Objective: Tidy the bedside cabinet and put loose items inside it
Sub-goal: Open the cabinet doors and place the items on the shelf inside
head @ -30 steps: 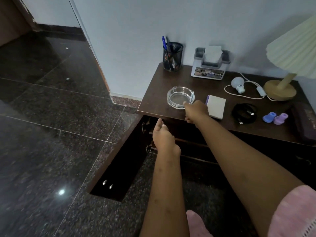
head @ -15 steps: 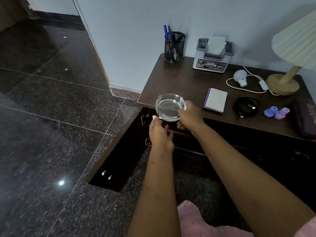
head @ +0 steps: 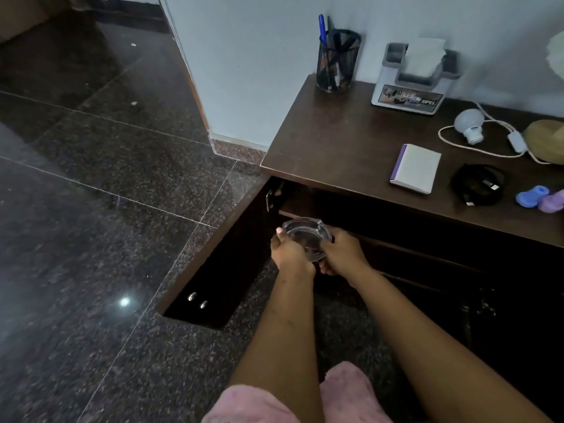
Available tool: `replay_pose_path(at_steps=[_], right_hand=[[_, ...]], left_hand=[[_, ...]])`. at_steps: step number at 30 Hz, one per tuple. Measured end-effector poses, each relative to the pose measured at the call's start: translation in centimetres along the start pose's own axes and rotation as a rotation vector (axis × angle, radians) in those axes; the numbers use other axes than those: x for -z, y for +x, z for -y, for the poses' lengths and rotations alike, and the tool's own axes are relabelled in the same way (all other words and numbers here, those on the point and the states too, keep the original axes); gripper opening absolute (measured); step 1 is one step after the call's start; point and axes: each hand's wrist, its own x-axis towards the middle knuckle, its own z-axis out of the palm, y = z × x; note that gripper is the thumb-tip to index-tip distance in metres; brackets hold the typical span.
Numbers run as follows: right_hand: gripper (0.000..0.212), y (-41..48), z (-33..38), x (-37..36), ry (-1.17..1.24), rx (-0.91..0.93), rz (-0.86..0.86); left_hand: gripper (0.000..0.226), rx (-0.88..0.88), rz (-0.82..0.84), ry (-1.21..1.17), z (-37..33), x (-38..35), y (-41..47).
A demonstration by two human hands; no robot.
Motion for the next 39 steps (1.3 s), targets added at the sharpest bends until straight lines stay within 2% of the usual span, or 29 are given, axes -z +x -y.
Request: replay_pose_path(at_steps=[3, 5, 7, 10, 14, 17, 22, 26, 28, 30, 32, 34, 35, 37, 39], right_hand=[[0.022, 3.0, -1.5, 0.2, 0.076, -0.079, -0.055], [0.025, 5.0, -2.0, 0.6, 0.117, -0.116, -0.08], [0.027, 6.9, -2.1, 1.1, 0.165, -0.15, -0.102], [0.034, 9.4, -1.5, 1.3, 0.248, -0.203, -0.082], [0.038, 11.3, -0.9, 0.7, 0.263, -0.207, -0.021], [0.041, 11.8, -0.5, 0.2, 0.325, -0.222, -0.013], [0.046, 12.1, -0.9, 0.5, 0.4, -0.171, 0.024], [0.056, 10.6, -1.3, 1.6, 0.297, -0.09, 0.033], [0.056, 8.5, -0.7, 2.1, 0.121, -0.026, 0.108], [0.043, 5.9, 0.7, 3.0, -0.047, 0.035, 0.18], [0.033, 3.3, 2.8, 5.1, -0.119, 0.103, 0.25], [0.033, 1.0, 5.2, 8.2, -0.091, 0.209, 0.281], [0.036, 0.1, 6.3, 9.9, -0.008, 0.264, 0.219], [0.042, -1.0, 7.7, 13.5, 0.239, 0.339, -0.089], [0.037, -0.7, 7.4, 16.3, 0.314, 0.326, -0.436]], left_hand=[[0.04, 0.052, 0.074, 0.167, 0.9, -1.5, 2.5], [0.039, 0.075, 0.108, 0.193, 0.8, -2.8, 3.5], [0.033, 0.039, 0.087, 0.221, 0.9, -4.0, 4.7], [0.027, -0.062, -0.04, 0.416, 0.6, -5.3, 6.6], [0.028, -0.103, -0.097, 0.625, -0.7, -5.6, 9.2], [0.031, -0.157, -0.084, 0.806, -1.2, -5.6, 10.9], [0.029, -0.134, 0.034, 0.859, -1.7, -5.7, 12.0], [0.032, -0.086, 0.1, 0.722, -1.5, -5.4, 10.5], [0.03, -0.104, 0.073, 0.617, -1.3, -5.2, 8.6], [0.026, -0.291, -0.044, 0.526, -1.0, -5.0, 5.9], [0.021, -0.545, -0.156, 0.297, -1.3, -4.8, 2.1], [0.028, -0.716, -0.052, 0.074, -2.0, -5.4, -1.8], [0.031, -0.779, 0.047, 0.05, -2.4, -6.2, -3.2], [0.033, -0.788, 0.285, 0.129, -3.2, -8.8, -5.4], [0.029, -0.686, 0.479, 0.429, -3.5, -11.8, -7.0]])
